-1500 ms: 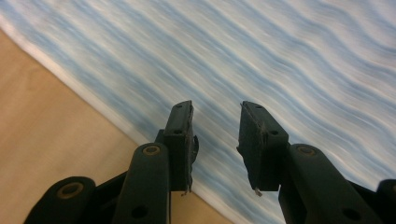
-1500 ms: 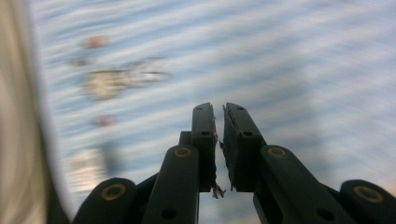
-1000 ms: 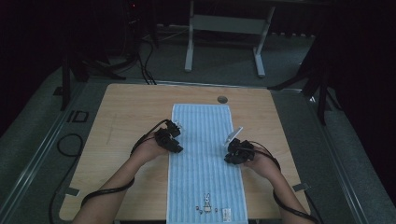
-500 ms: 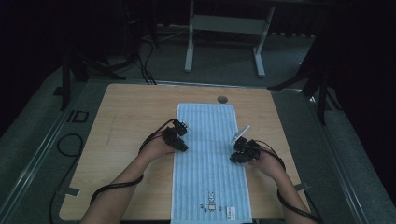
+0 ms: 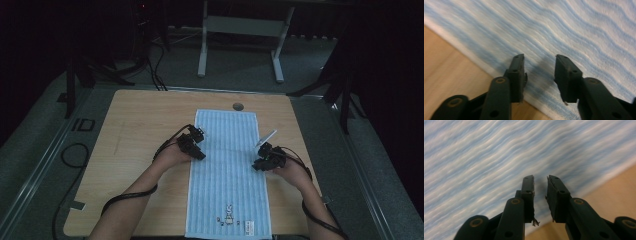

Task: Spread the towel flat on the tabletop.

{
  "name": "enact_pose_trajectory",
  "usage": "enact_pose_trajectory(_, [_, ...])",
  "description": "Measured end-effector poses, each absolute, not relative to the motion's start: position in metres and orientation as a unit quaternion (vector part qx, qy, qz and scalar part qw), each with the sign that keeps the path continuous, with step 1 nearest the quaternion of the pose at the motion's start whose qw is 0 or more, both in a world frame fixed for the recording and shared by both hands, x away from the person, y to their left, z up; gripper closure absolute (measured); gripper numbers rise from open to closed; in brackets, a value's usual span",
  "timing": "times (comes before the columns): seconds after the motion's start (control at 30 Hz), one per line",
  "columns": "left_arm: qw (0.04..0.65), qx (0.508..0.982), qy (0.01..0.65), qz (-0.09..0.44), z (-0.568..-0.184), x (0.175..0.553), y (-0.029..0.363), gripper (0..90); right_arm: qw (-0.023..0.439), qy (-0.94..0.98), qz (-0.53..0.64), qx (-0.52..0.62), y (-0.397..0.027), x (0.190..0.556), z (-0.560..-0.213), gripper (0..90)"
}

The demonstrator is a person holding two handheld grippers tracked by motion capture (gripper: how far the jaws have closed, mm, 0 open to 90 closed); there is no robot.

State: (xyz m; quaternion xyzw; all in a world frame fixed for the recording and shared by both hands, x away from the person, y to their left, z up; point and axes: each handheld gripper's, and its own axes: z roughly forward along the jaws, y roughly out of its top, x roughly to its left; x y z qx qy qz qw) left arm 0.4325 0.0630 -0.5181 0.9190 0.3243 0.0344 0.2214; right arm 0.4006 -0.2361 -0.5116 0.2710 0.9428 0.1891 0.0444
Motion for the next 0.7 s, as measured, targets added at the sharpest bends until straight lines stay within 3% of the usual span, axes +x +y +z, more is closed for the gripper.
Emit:
enact_pose_trajectory(0.27, [0.224,0.904,0.359,0.061,-0.514,0.452,0.074,45.4,0.065,0.930,0.180,0.314,-0.247,0.434,-0.496,67.6])
enact_pose_trajectory(0.5, [0.213,0.893,0.388,0.081,-0.523,0.470,0.078,45.4,0.060,0.909,0.147,0.386,-0.253,0.478,-0.501,52.6])
enact_pose_trajectory(0.7, [0.201,0.895,0.387,0.096,-0.524,0.477,0.072,45.6,0.048,0.898,0.138,0.415,-0.248,0.494,-0.508,52.9])
